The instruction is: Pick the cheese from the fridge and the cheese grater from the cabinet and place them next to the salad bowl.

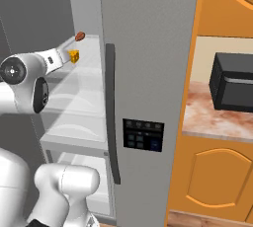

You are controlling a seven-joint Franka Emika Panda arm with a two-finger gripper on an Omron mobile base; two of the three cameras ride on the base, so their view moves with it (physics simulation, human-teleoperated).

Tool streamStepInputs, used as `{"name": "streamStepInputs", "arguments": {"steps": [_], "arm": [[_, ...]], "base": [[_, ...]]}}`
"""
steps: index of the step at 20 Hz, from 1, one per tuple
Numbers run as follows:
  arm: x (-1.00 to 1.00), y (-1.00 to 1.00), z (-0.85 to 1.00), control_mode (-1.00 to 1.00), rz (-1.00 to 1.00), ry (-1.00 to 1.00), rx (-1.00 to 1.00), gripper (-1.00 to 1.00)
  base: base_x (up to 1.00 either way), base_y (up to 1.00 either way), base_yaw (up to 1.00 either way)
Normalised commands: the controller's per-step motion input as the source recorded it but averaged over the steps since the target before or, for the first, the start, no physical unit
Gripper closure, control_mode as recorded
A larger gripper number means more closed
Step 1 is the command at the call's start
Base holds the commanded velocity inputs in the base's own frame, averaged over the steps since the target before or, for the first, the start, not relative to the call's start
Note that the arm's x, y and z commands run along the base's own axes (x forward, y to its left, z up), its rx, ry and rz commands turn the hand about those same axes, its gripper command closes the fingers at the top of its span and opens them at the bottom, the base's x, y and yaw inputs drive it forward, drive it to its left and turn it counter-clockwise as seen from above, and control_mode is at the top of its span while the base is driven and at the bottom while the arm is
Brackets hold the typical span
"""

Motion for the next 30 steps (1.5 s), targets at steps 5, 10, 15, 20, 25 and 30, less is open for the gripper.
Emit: {"name": "streamStepInputs", "arguments": {"steps": [5,10,15,20,25,30], "arm": [[0.1,0.04,0.25,-1.0,0.0,0.05,0.0,-1.0],[0.05,0.08,0.17,-1.0,0.0,0.04,0.0,-1.0],[0.08,0.12,0.09,-1.0,0.0,0.03,0.0,-1.0],[0.08,0.05,0.0,-1.0,0.0,0.01,0.0,-1.0],[0.17,0.0,-0.04,-1.0,0.0,0.0,0.0,-1.0],[0.27,0.0,-0.06,-1.0,0.0,0.0,0.0,-1.0]], "base": [[0.0,0.0,0.0],[0.0,0.0,0.0],[0.0,0.0,0.0],[0.0,0.0,0.0],[0.0,0.0,0.0],[0.0,0.0,0.0]]}}
